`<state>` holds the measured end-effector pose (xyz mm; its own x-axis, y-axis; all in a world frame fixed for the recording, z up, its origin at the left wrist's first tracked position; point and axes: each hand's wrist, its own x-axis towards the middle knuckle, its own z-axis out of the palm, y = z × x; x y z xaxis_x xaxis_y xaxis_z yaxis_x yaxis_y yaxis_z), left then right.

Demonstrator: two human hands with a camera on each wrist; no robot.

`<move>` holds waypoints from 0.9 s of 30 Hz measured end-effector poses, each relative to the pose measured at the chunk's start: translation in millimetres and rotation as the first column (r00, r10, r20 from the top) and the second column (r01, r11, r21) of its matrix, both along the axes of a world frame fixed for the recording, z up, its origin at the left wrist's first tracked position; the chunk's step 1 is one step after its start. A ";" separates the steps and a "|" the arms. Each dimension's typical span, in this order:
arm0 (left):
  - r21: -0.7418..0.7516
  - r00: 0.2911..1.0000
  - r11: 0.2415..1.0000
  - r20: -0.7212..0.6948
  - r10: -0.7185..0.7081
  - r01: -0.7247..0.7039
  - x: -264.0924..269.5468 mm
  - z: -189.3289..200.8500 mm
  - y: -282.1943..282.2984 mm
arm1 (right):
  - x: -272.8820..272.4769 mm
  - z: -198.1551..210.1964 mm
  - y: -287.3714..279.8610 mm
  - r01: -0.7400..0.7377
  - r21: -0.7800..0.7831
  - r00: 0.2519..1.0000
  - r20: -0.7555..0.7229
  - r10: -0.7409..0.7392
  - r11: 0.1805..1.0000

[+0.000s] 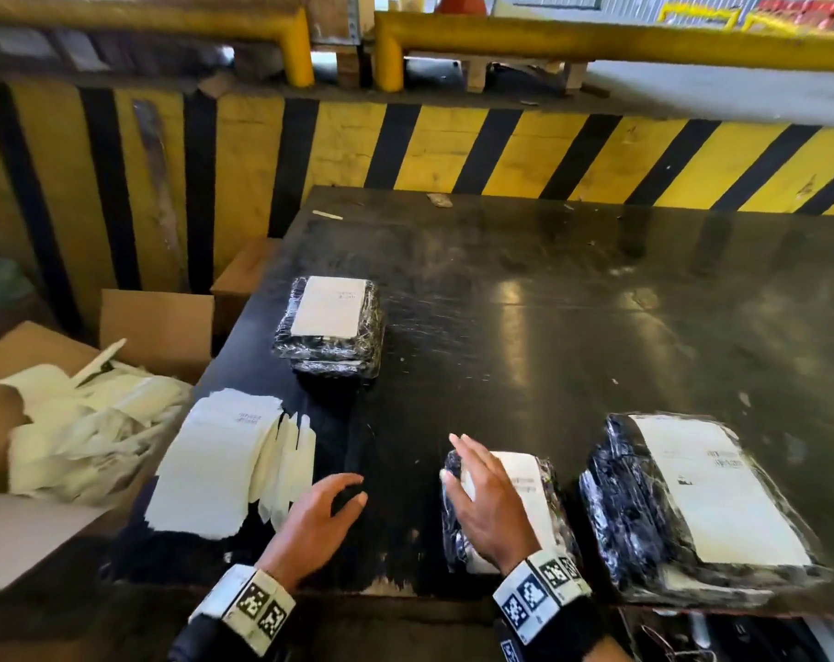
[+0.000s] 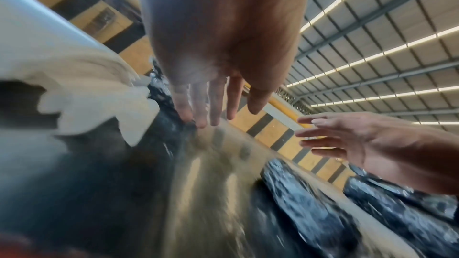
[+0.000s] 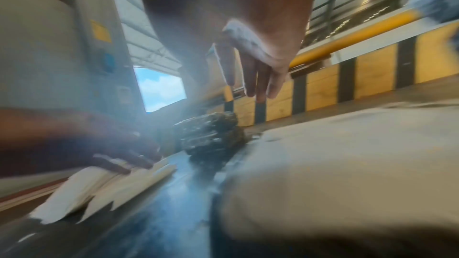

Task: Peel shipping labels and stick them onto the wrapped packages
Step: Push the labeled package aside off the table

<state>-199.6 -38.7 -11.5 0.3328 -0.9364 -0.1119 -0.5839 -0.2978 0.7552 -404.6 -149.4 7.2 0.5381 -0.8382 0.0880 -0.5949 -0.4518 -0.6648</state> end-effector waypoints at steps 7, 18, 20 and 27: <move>-0.186 0.943 0.949 0.171 0.286 -0.254 115.5 9.4 32.7 | 141.3 -3.7 1.6 -0.224 -0.014 0.973 -0.061 0.223 0.974; -0.047 0.890 0.920 0.239 0.388 -0.388 226.6 -9.7 41.2 | 279.5 -24.2 22.7 -0.275 0.061 0.933 -0.222 0.282 0.959; -0.044 0.902 0.916 0.161 0.401 -0.400 234.5 -10.6 40.8 | 281.4 -22.0 26.2 -0.251 0.065 0.944 -0.203 0.259 0.966; -0.190 0.952 0.944 -0.199 0.231 -0.269 259.0 -11.3 45.9 | 277.7 -29.5 21.7 -0.237 0.112 0.945 -0.203 0.255 0.965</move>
<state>59.3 7.2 -22.8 0.5524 -0.8336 0.0046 -0.3676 -0.2386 0.8989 -126.8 -127.7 -22.3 0.7267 -0.6768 -0.1174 -0.6049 -0.5496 -0.5763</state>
